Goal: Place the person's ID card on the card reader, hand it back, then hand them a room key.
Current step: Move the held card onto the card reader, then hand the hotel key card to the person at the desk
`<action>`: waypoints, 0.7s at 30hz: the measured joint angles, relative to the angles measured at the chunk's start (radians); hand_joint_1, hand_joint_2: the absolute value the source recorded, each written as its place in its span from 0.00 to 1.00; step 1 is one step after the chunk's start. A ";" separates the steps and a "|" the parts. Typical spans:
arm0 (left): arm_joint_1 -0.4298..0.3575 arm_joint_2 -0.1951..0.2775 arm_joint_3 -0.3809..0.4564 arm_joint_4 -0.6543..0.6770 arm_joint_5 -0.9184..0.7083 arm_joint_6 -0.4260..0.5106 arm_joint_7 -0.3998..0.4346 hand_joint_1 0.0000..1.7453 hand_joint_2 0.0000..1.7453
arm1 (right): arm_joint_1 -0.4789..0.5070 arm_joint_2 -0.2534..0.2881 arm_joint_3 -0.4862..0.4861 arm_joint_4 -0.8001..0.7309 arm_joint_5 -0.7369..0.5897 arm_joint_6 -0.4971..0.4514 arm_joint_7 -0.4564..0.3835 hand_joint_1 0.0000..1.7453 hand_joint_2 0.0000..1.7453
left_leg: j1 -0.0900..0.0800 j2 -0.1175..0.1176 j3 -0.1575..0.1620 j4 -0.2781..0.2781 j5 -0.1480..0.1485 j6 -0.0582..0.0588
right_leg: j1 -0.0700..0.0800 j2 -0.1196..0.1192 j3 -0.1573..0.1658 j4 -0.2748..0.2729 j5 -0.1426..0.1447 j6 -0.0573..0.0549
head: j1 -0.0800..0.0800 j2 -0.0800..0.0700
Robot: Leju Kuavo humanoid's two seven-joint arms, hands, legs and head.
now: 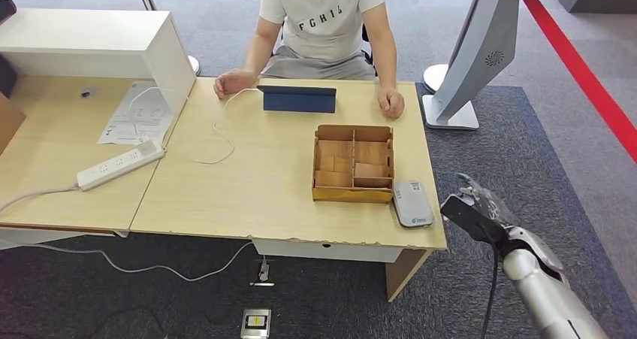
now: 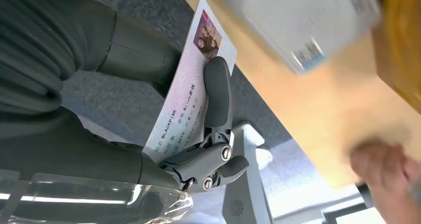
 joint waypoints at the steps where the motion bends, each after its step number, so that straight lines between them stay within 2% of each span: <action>1: 0.000 0.001 -0.003 0.000 -0.001 -0.002 -0.002 0.00 0.00 | -0.021 -0.003 -0.006 -0.022 0.003 0.012 0.004 1.00 1.00 | 0.000 0.000 0.000 0.000 0.000 0.000 | 0.000 0.000 0.000 0.000 0.000 0.000 | 0.000 0.000; 7: 0.000 0.007 -0.012 0.000 -0.009 -0.010 -0.015 0.00 0.00 | -0.178 -0.017 -0.025 -0.130 0.029 0.068 0.004 1.00 1.00 | 0.000 0.000 -0.002 0.000 0.001 0.001 | -0.001 0.000 -0.002 0.000 0.000 0.000 | 0.000 0.000; 13: 0.000 0.008 -0.020 0.000 -0.020 -0.013 -0.023 0.00 0.00 | -0.317 -0.010 -0.016 -0.173 0.050 0.065 -0.002 1.00 1.00 | 0.000 0.000 -0.003 0.000 0.001 0.001 | 0.000 0.000 -0.002 0.000 0.000 0.000 | 0.000 0.000; 17: -0.002 0.008 -0.031 0.000 -0.026 -0.015 -0.023 0.00 0.00 | -0.368 0.026 0.002 -0.144 0.083 0.031 -0.020 1.00 1.00 | 0.000 0.000 -0.003 0.000 0.001 0.001 | 0.000 0.000 -0.003 0.000 0.000 0.000 | 0.000 0.000; 21: -0.006 0.007 -0.038 0.000 -0.032 -0.015 -0.023 0.00 0.00 | -0.402 0.088 0.033 -0.069 0.127 -0.022 -0.040 1.00 1.00 | 0.001 -0.001 -0.004 0.000 0.001 0.000 | 0.001 0.000 -0.003 0.001 0.000 0.000 | 0.000 0.000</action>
